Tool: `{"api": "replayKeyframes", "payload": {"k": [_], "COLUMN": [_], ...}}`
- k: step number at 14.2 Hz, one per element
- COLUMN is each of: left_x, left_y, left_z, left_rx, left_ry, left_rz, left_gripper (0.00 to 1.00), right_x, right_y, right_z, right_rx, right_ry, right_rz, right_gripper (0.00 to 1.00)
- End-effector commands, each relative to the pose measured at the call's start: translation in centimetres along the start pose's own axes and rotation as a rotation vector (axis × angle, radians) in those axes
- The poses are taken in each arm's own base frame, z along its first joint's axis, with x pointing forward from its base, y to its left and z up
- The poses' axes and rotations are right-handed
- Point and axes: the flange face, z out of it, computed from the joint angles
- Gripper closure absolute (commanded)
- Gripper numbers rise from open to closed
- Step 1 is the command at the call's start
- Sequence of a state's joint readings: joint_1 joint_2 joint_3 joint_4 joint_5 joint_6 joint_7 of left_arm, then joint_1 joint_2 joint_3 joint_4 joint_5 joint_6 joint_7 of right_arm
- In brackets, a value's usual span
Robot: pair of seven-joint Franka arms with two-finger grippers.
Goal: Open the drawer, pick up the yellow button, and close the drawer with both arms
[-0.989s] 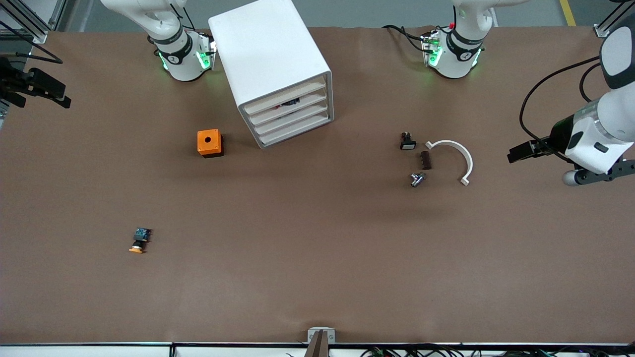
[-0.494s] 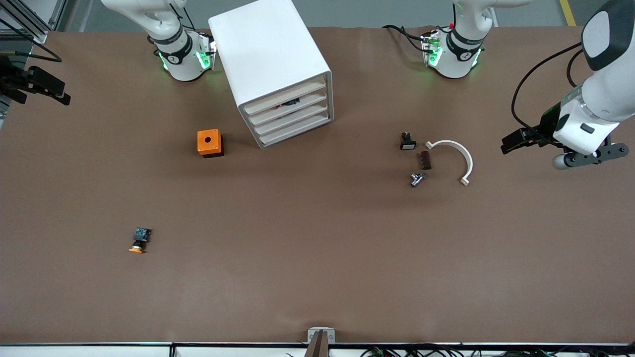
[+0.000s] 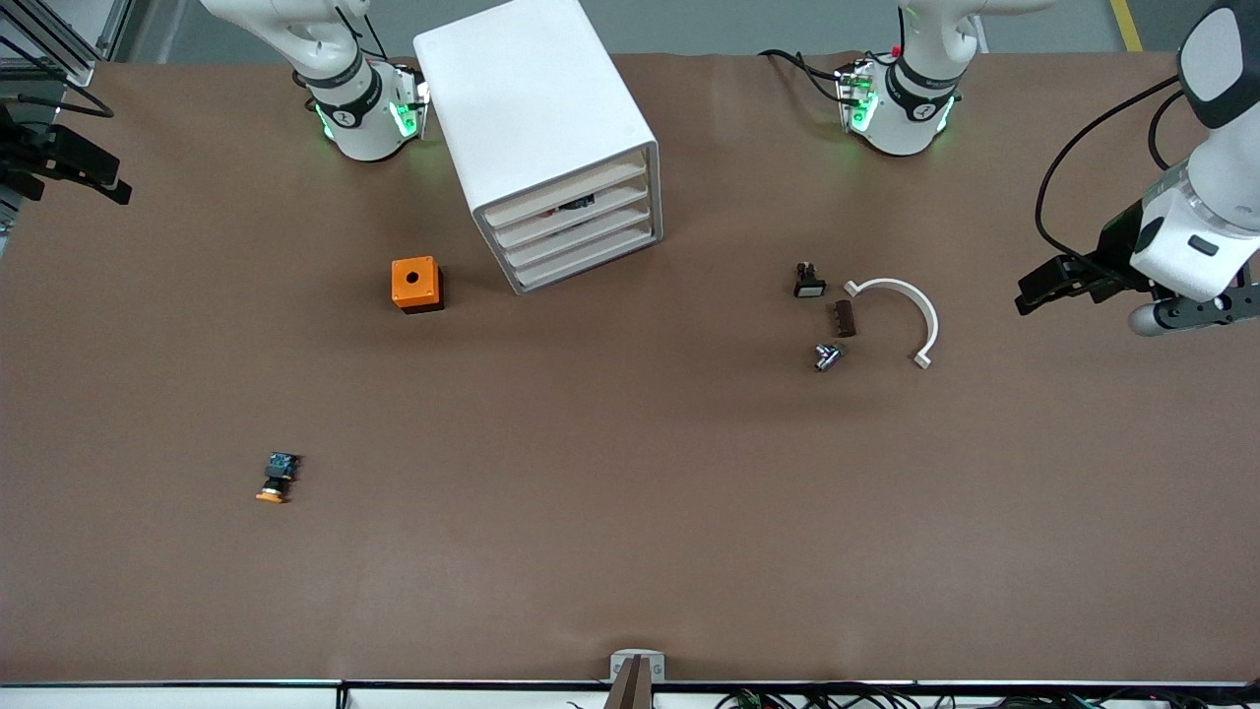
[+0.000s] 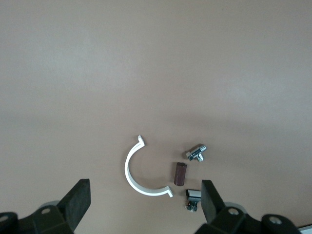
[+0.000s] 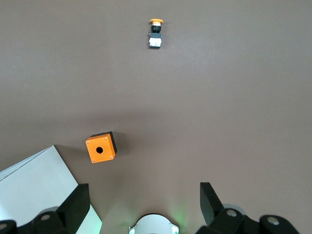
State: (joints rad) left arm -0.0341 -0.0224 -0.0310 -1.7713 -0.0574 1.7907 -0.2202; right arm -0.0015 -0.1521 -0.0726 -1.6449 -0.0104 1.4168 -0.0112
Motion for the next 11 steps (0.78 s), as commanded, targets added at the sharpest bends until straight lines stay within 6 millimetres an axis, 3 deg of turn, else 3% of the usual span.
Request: {"api": "replayKeyframes", "payload": {"k": [1,5,9,11], "left_x": [0.0,0.5,0.4,0.3], "left_y": [-0.1,0.2,0.4,0.5], "left_z": [-2.1,-4.3,-4.7,-6.0], "left_rx": [0.009,-0.003,-0.002,-0.006], "left_ry": [0.045,0.09,0.095,0.103], "left_rz": [0.022,0.024,0.029,0.025], "left_gripper": [0.0,0.0,0.0,0.0], "right_x": [-1.0,-0.9,-1.1,-1.2], "right_y": [0.0,-0.6,-0.7,-0.4], "right_z": [-0.4,-0.5,-0.8,-0.9], "right_rx": [0.001,0.002,0.021,0.038], "right_ry": [0.018,0.027,0.034,0.032], "right_rz": [0.007,-0.017,-0.048,-0.066], "right_gripper": [0.0,0.0,0.0,0.0]}}
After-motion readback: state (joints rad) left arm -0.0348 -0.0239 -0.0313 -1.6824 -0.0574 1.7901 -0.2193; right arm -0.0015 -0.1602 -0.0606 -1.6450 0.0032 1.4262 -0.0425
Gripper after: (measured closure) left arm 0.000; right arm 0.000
